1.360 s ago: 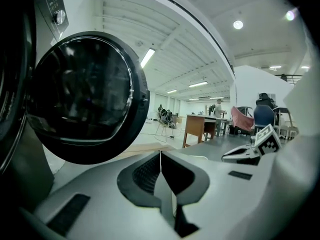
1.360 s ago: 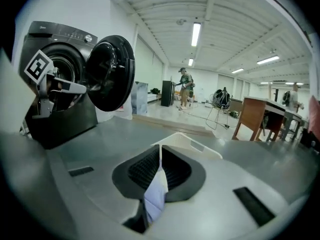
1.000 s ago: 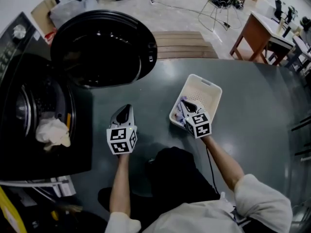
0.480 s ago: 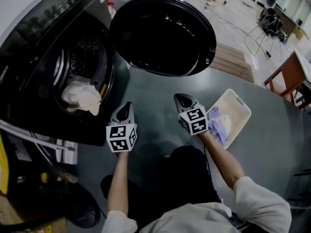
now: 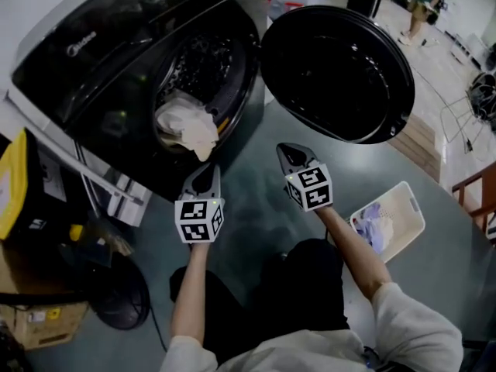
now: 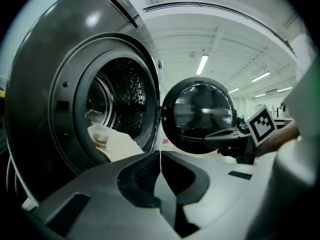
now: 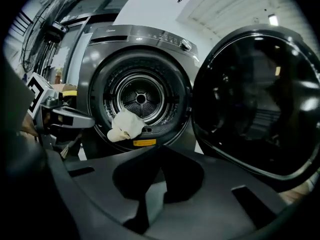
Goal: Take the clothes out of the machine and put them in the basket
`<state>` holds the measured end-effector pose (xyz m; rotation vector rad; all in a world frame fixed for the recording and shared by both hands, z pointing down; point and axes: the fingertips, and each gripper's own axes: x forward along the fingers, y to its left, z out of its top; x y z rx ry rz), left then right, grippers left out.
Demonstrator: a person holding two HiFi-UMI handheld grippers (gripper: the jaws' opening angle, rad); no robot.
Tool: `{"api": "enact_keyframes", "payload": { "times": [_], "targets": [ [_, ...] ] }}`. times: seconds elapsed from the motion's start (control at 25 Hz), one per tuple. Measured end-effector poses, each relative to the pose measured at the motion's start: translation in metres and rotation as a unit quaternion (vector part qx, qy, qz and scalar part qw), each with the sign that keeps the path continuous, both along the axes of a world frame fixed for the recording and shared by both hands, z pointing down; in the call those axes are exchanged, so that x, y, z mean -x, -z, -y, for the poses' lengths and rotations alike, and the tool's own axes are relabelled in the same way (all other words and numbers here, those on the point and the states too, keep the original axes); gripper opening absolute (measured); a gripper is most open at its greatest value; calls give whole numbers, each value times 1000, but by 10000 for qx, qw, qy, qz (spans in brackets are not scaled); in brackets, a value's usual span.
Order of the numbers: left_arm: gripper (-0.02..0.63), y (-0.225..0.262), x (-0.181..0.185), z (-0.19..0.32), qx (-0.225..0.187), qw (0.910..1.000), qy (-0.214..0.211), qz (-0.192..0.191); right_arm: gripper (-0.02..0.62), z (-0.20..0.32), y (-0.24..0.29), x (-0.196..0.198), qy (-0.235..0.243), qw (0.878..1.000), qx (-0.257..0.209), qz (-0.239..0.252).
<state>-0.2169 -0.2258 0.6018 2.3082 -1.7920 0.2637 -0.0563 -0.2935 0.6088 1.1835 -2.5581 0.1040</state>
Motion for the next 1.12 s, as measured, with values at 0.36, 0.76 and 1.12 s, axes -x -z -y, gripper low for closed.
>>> {"api": "enact_keyframes", "payload": {
  "times": [0.36,0.76,1.12],
  "targets": [
    [25,-2,50,-21,22,9983,587,-38,26,9,4,89,759,9971,-17,52],
    [25,-2,82,-40,56,9951,981,71,28,22,7,179,1403,9900,-2,110],
    [25,-6,98,-47,97,9926,1208,125,352,47,9,250,1872,9822,121,90]
  ]
}}
